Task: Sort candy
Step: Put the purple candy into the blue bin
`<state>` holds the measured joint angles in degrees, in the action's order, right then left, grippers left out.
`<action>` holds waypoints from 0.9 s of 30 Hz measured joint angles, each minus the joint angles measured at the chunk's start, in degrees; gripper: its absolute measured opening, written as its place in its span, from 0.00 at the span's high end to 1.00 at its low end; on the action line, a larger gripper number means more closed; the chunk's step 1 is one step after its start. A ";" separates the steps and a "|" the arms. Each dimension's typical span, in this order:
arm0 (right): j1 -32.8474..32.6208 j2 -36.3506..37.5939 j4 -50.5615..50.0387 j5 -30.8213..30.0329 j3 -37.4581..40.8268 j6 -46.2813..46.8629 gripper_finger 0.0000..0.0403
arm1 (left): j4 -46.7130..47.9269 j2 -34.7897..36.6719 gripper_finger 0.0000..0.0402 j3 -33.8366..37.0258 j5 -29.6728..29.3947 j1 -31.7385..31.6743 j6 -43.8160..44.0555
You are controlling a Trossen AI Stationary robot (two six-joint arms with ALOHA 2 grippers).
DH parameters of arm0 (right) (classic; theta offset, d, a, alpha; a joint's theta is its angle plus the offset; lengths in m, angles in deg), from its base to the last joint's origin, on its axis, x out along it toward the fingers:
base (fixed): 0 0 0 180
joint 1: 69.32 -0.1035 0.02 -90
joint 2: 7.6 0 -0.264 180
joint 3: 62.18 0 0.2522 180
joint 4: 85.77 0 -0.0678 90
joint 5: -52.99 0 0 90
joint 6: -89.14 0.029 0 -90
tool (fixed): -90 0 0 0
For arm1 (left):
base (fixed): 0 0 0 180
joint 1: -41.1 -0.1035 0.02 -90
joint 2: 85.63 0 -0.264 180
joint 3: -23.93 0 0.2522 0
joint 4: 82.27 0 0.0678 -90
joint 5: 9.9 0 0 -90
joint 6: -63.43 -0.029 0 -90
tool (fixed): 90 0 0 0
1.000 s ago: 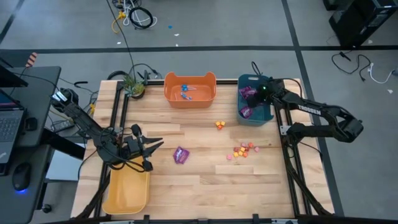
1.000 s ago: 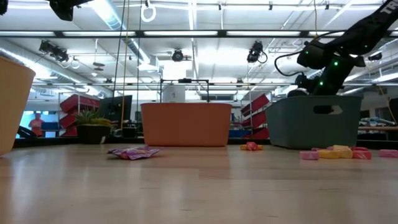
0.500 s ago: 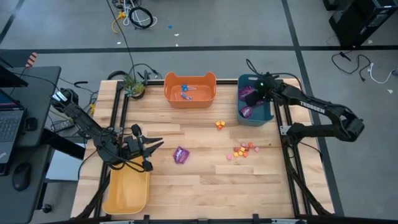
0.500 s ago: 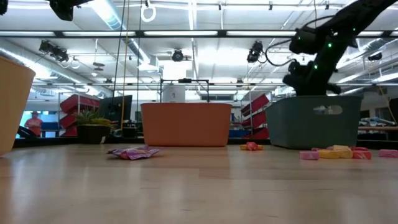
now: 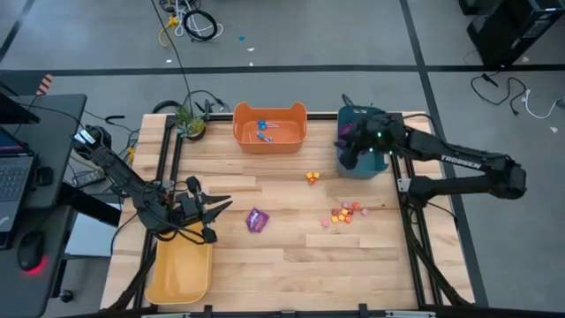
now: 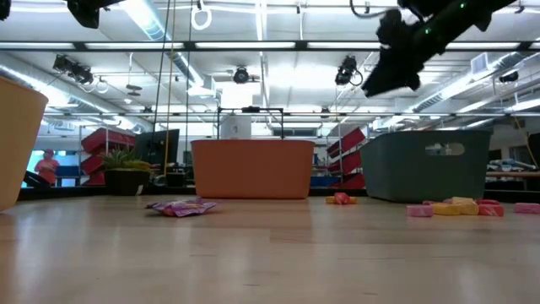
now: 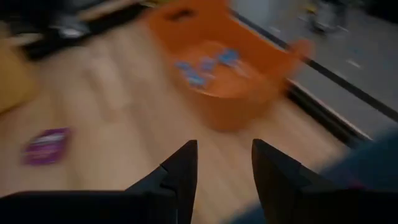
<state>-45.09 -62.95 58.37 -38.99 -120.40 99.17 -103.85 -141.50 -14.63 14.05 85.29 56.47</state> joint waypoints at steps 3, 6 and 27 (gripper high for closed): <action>-5.61 -0.81 4.09 0.63 0.00 -1.01 0.66 | 0.00 0.01 0.83 0.00 0.00 0.00 0.00; -11.27 -2.80 9.27 0.63 0.00 -2.68 0.66 | 0.00 0.00 0.83 0.00 0.02 0.00 0.15; -27.88 -23.70 45.57 -0.42 -0.13 -4.86 0.66 | 0.02 -0.01 0.83 0.00 0.04 0.00 0.20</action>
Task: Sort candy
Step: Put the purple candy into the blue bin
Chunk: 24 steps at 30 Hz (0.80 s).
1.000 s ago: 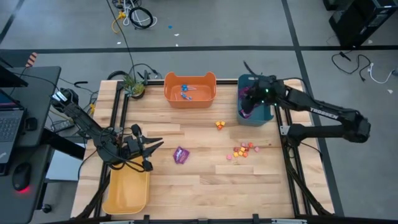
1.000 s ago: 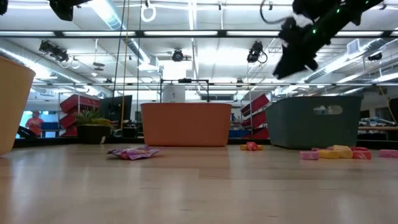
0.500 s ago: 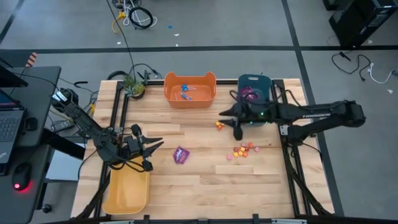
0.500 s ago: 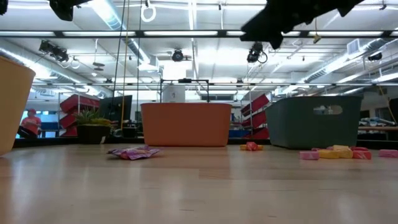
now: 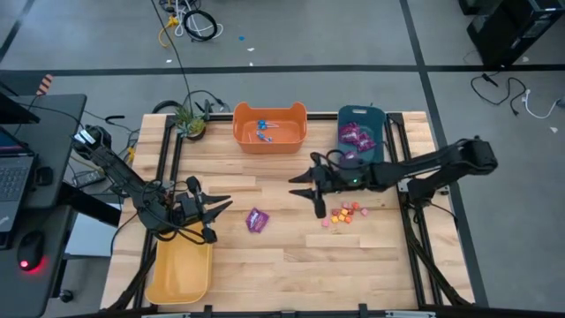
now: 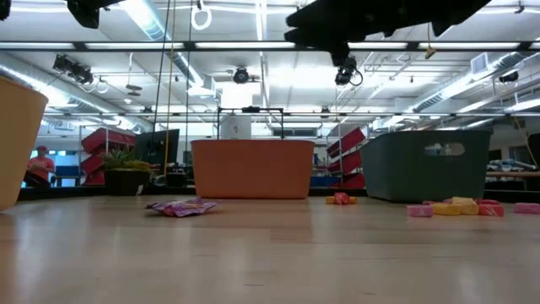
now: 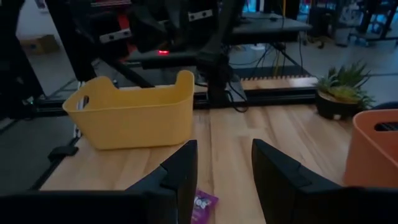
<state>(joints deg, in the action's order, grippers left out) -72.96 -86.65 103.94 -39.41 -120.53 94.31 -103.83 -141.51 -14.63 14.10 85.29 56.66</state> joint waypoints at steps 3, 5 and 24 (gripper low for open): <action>-0.72 -3.47 1.26 -1.23 -1.57 0.45 0.66 | 0.01 -0.01 0.83 0.00 0.00 0.00 0.00; -1.21 -5.66 1.33 -1.52 -3.02 0.15 0.66 | 0.01 -0.01 0.83 0.00 0.00 0.00 0.00; -4.59 -22.75 1.19 -2.50 -11.48 2.35 0.66 | 1.94 0.00 0.83 -0.02 2.34 0.02 -0.25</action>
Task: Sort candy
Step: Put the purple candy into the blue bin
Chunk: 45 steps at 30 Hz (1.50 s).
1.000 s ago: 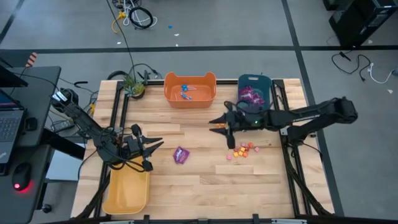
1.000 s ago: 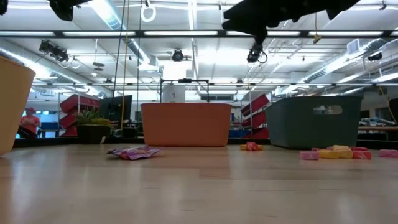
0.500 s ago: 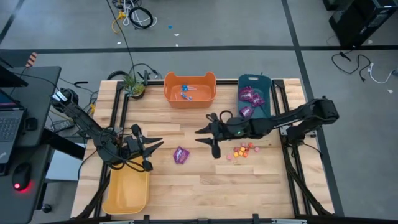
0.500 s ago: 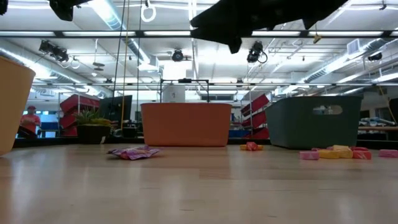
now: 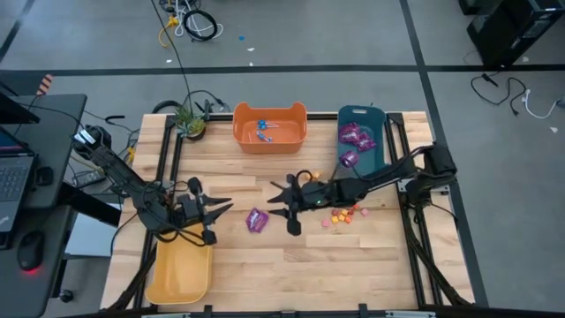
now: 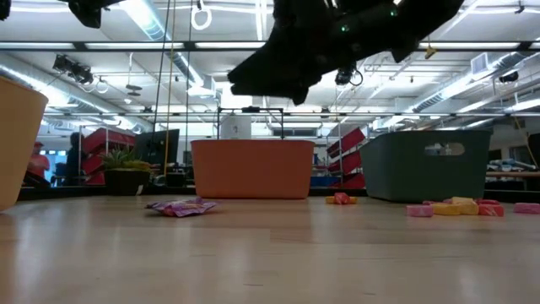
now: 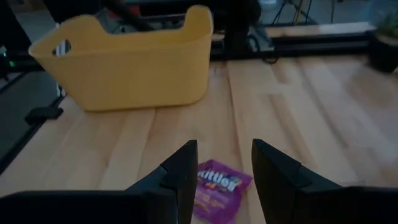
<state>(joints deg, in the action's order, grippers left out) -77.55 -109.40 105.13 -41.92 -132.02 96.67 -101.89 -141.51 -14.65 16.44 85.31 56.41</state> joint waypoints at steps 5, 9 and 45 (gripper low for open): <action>-1.11 -3.88 0.18 -0.10 -2.18 0.61 0.66 | 1.30 0.00 0.83 0.00 6.39 0.00 -1.26; -1.64 -7.40 0.10 -1.08 -5.16 0.44 0.66 | 2.22 0.00 0.83 0.00 12.23 0.15 -4.14; -1.93 -11.71 -7.53 -4.93 -12.32 -3.28 0.66 | 9.22 0.00 0.83 0.00 22.01 0.17 -6.17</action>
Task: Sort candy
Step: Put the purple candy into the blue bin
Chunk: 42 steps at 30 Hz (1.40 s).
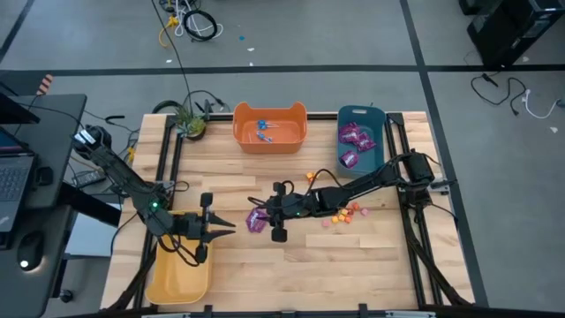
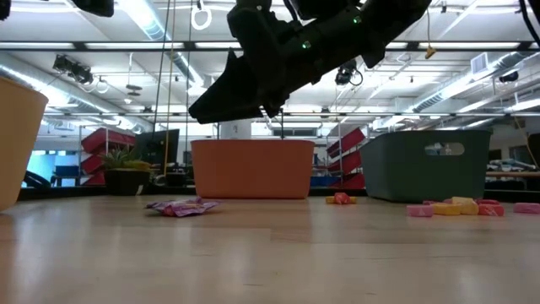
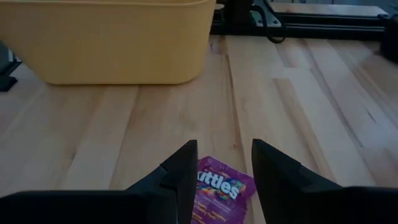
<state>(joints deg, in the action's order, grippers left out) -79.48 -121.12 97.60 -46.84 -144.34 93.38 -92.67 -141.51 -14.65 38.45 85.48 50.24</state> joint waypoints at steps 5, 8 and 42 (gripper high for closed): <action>0.02 -3.16 3.43 -0.45 -0.09 -0.60 0.66 | -0.05 0.00 0.83 0.00 0.00 0.02 0.17; 0.00 -5.33 4.68 -0.81 0.04 -1.23 0.66 | -0.17 -0.02 0.83 0.00 -0.02 0.01 0.49; 0.51 -11.77 1.61 -1.15 -0.22 3.38 0.71 | -0.31 -0.02 0.83 0.00 -0.15 0.00 2.31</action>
<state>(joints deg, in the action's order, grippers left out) -78.97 -132.89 99.22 -47.99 -144.56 96.76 -92.98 -141.53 -14.65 38.29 85.48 52.55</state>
